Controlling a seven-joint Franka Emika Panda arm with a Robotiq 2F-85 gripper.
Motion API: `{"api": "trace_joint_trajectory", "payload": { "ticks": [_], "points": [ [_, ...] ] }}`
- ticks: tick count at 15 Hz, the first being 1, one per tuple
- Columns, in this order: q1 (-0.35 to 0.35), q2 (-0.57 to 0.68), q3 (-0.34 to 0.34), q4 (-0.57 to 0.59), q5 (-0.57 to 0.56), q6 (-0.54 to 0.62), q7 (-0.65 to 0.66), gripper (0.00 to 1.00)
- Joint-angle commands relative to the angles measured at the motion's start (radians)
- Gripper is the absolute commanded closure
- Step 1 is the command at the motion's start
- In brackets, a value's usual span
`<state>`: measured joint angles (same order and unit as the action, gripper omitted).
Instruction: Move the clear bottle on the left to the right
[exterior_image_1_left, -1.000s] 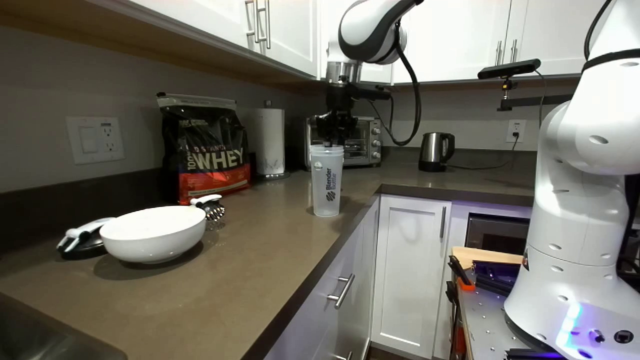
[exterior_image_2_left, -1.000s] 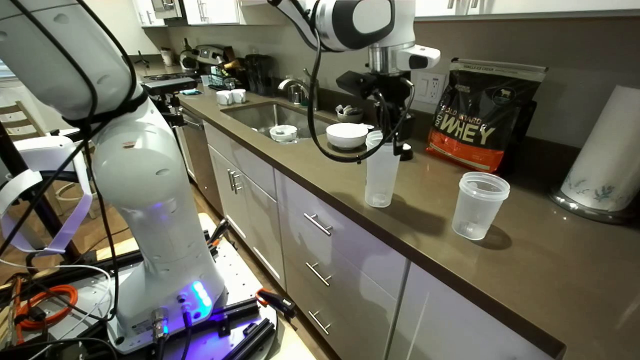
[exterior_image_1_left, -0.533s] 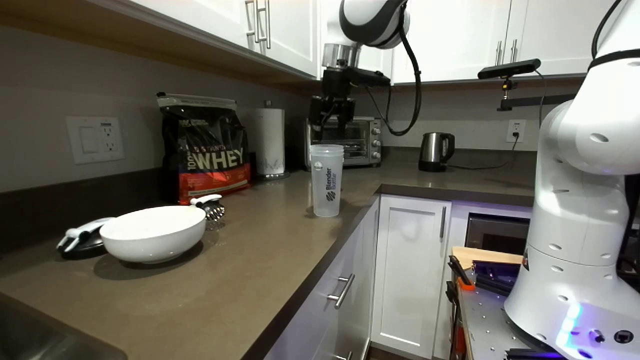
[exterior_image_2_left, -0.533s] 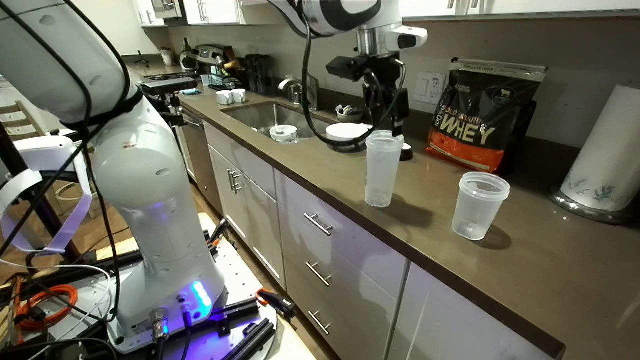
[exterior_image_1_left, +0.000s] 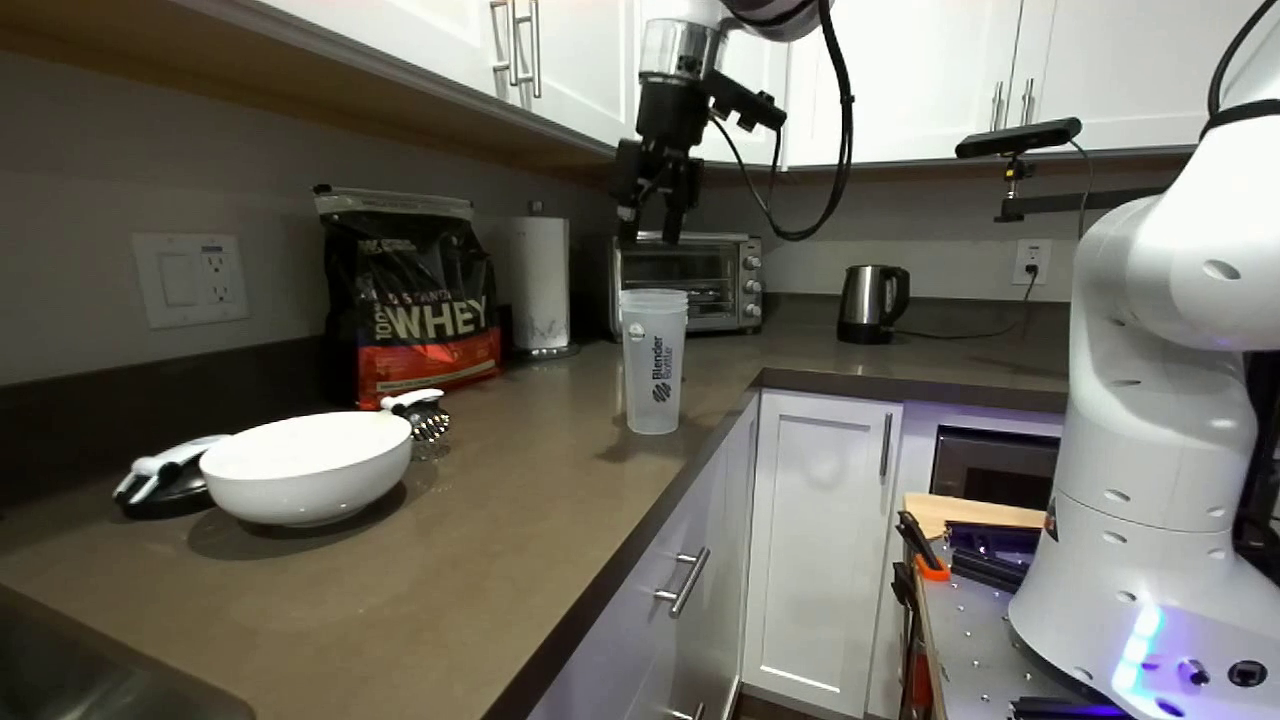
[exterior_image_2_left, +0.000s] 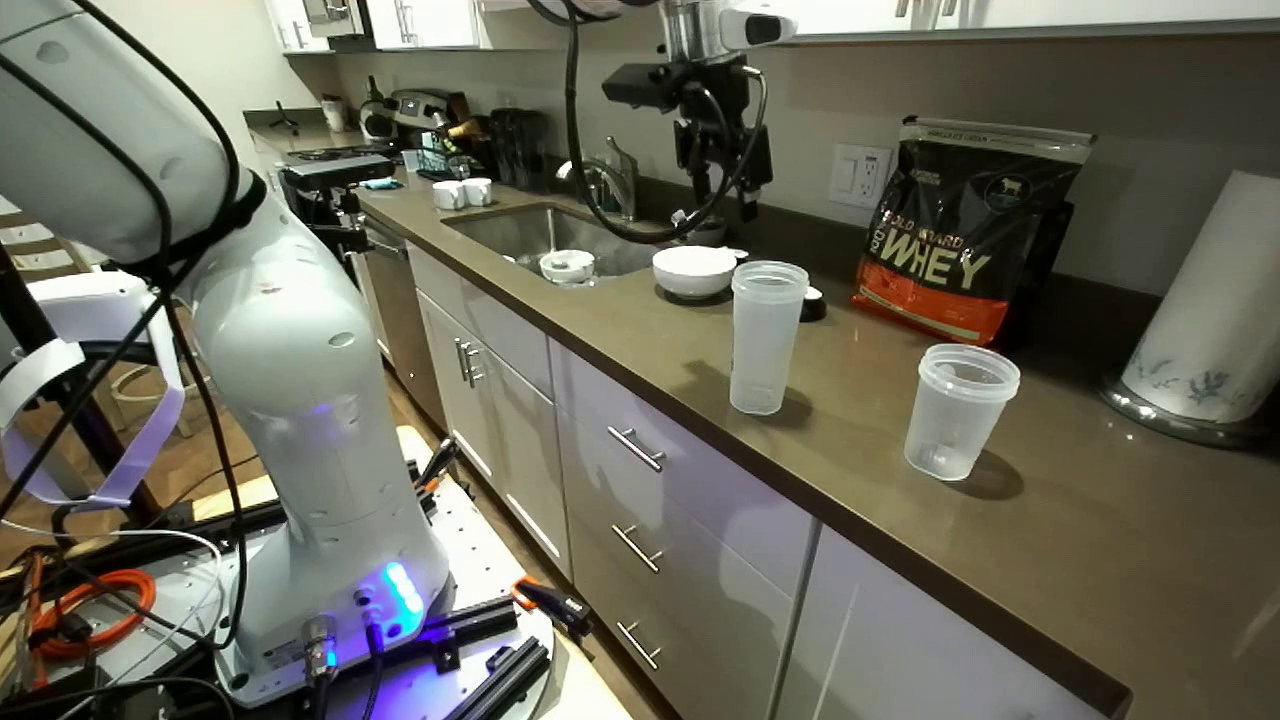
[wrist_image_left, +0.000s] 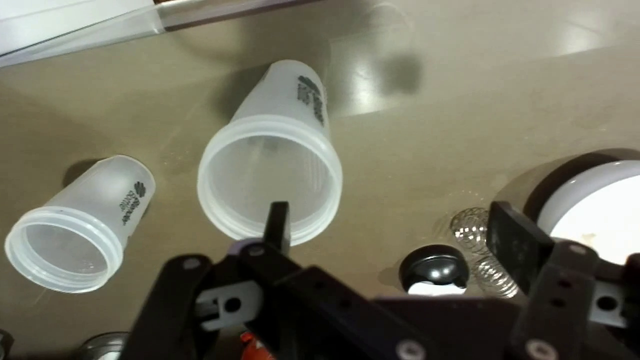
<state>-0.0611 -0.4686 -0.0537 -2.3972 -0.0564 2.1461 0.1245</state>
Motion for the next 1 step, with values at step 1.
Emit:
{"api": "trace_joint_trajectory", "payload": {
  "ticks": [1],
  "points": [
    [0.037, -0.028, -0.006, 0.016, 0.067, -0.076, -0.086, 0.00]
  ]
}}
